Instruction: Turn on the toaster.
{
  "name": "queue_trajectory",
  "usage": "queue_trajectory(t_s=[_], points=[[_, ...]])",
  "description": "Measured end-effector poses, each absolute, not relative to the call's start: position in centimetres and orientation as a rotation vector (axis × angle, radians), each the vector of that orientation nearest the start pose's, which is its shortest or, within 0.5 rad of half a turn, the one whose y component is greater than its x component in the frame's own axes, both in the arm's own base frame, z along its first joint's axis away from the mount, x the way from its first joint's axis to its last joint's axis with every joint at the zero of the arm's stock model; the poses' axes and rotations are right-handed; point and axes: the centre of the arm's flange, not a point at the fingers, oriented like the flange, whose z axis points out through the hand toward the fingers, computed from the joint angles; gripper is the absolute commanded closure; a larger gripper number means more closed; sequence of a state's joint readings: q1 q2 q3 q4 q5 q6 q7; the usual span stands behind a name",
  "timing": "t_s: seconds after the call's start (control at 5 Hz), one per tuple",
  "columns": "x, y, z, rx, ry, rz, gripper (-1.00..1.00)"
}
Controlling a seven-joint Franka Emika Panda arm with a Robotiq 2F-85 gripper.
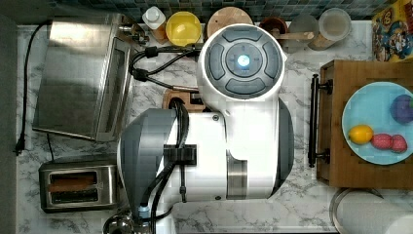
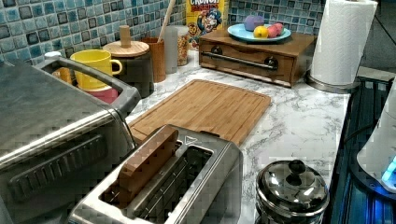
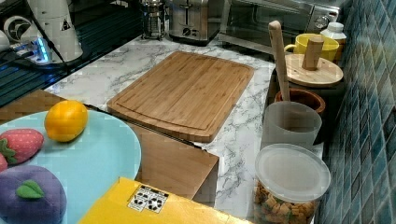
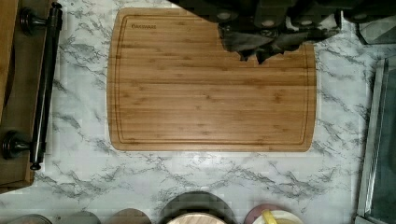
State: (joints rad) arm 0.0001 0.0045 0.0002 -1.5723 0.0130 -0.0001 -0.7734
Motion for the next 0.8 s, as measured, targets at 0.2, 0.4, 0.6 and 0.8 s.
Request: queue_trajectory(t_s=[0.2,0.4,0.6,0.8], points=[[55.45,0.14,62.50,-3.129,0.018,-0.001,1.00],[55.45,0.35,62.25,-3.126,0.013,0.008,1.00],[55.47,0.42,62.15,-3.126,0.011,0.011,1.00],[55.49,0.16,61.92,-3.145,0.012,0.015,1.00]])
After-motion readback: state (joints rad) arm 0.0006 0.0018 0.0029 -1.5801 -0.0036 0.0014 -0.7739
